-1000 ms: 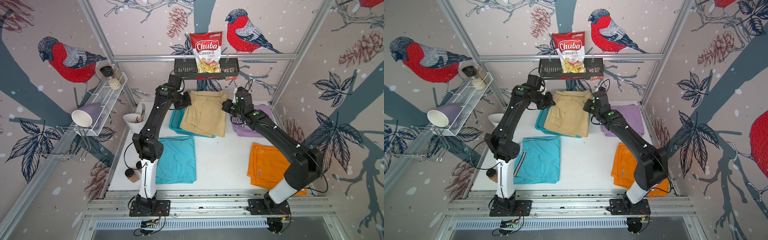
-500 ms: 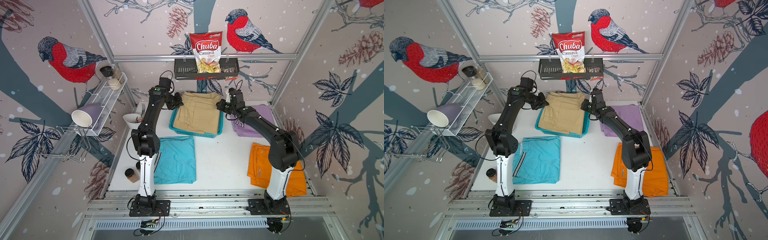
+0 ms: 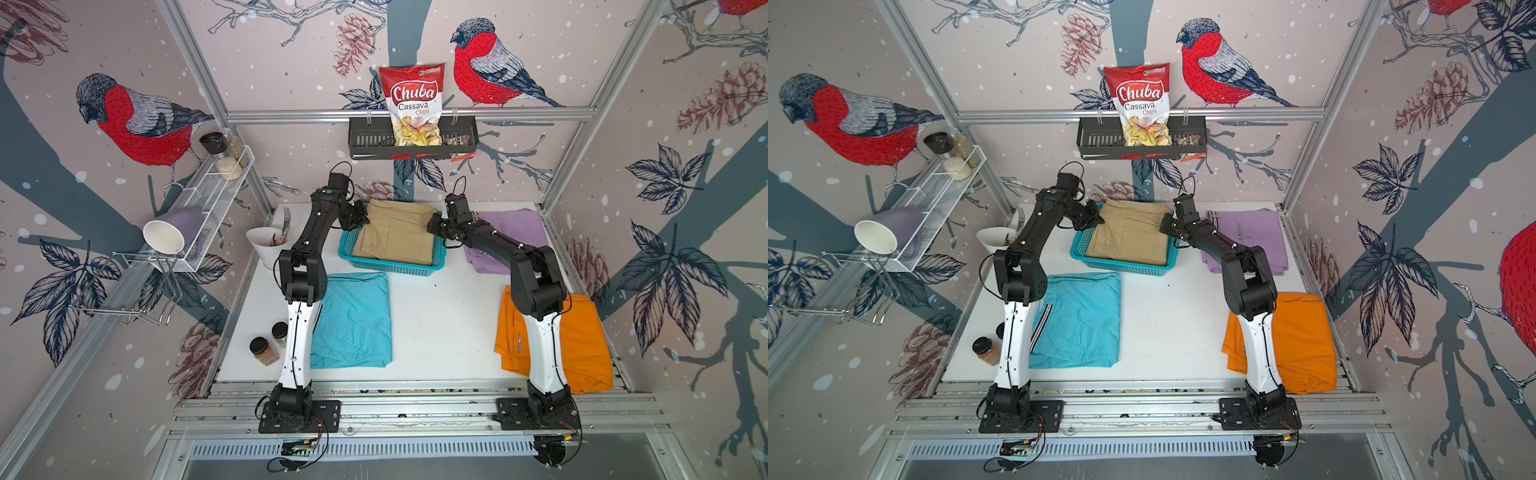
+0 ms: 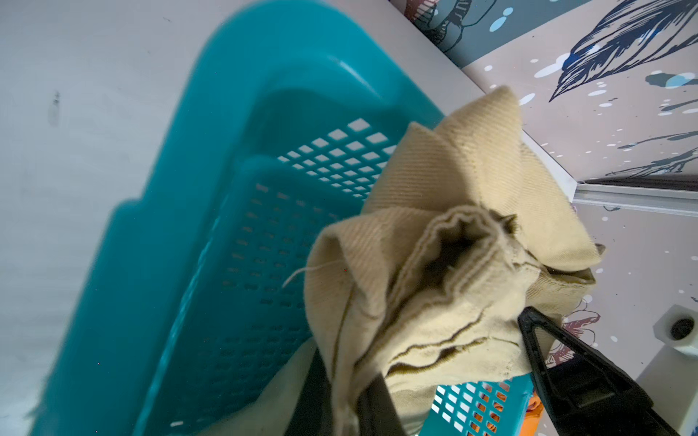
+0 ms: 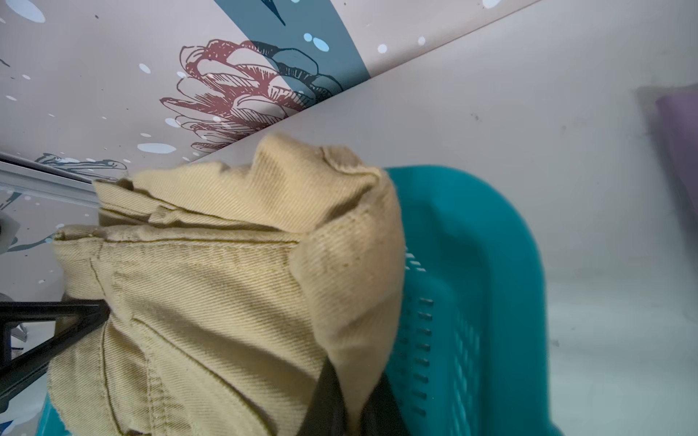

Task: Put the folded long pants in the basket
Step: Place the long pant in the basket.

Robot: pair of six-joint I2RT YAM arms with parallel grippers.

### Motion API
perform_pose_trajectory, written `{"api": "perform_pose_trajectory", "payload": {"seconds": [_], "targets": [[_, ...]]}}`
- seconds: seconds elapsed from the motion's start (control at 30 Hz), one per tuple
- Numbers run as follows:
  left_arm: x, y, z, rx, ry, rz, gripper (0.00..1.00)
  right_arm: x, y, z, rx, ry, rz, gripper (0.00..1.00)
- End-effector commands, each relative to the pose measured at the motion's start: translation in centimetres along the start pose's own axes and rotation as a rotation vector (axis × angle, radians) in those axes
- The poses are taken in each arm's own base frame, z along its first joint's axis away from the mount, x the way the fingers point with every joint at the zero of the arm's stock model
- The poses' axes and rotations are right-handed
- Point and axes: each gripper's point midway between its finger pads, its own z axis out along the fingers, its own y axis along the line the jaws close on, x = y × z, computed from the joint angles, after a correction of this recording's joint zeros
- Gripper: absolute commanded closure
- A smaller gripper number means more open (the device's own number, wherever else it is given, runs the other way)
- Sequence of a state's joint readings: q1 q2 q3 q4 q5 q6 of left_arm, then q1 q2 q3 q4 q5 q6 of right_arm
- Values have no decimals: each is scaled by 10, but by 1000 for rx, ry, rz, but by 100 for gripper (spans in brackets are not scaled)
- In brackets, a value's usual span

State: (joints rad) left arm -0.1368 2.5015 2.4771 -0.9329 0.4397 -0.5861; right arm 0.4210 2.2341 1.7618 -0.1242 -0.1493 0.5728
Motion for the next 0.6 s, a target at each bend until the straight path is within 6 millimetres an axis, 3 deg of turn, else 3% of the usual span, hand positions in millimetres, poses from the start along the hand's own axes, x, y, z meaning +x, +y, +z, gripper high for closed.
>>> {"api": "perform_pose_trajectory", "payload": {"seconds": [0.0, 0.2, 0.37, 0.4, 0.43, 0.47, 0.53, 0.57], "targets": [[-16, 13, 10, -32, -61, -10, 100, 16, -21, 13, 112, 50, -20, 100], [-9, 38, 39, -77, -25, -40, 100, 24, -33, 18, 185, 77, -14, 100], [-10, 46, 50, -89, -27, -49, 100, 28, -39, 15, 226, 73, -20, 100], [-11, 46, 50, -92, -31, -49, 100, 29, -41, 16, 232, 78, -22, 99], [-13, 46, 48, -94, -39, -47, 100, 31, -41, 17, 233, 83, -26, 91], [-13, 45, 46, -99, -43, -43, 91, 31, -40, 17, 229, 82, -32, 79], [-14, 39, 34, -117, -57, -16, 53, 25, -33, 13, 207, 64, -44, 64], [-16, 32, 22, -137, -77, 5, 43, 18, -25, 9, 182, 46, -52, 57]]}}
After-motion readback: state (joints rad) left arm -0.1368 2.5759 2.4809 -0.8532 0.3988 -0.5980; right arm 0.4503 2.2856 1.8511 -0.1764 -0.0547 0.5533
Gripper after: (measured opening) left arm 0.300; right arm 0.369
